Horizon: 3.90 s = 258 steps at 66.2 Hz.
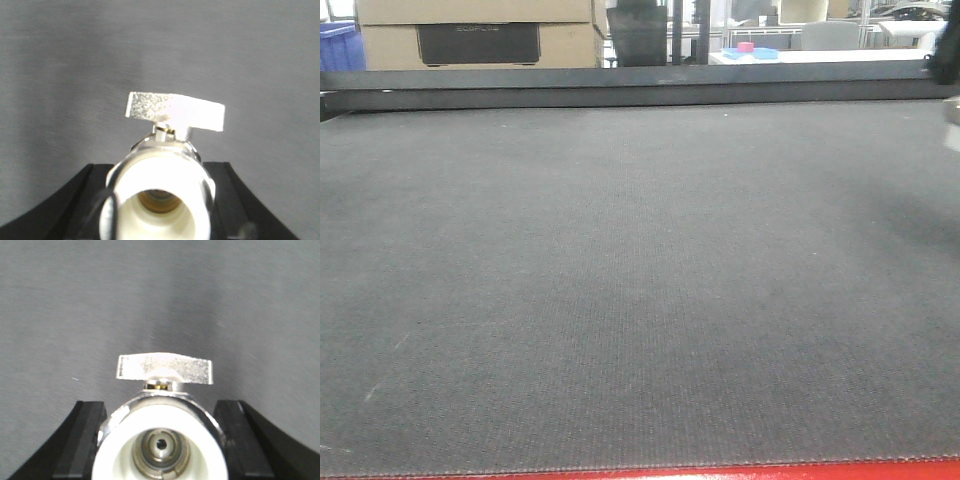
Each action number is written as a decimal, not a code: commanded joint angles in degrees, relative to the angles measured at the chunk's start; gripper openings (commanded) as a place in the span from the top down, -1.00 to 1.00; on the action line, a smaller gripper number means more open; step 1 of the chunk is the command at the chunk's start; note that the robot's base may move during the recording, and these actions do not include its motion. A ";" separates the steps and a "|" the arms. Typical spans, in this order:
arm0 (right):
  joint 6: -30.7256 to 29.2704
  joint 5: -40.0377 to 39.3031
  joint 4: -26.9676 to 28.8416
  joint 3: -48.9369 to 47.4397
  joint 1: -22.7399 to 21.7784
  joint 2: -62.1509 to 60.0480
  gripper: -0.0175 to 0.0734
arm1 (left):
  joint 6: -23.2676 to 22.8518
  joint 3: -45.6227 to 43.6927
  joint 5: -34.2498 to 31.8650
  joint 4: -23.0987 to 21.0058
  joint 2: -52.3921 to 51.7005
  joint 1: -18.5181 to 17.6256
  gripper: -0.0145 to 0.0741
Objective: Place valve from conveyor to right shelf box
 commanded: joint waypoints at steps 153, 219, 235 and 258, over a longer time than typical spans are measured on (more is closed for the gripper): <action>0.20 -3.22 -0.33 -0.28 -0.80 -27.84 0.95 | -3.86 27.38 -27.00 2.54 -40.71 -2.24 0.92; 0.20 -3.33 -0.33 -0.28 -0.80 -27.84 0.95 | -3.86 27.38 -27.23 2.54 -40.71 -2.24 0.92; 0.20 -3.33 -0.33 -0.28 -0.80 -27.84 0.95 | -3.86 27.38 -27.81 2.54 -40.71 -2.24 0.92; 0.20 -3.33 -0.33 -0.28 -0.80 -27.84 0.95 | -3.86 27.38 -28.07 2.54 -40.71 -2.24 0.92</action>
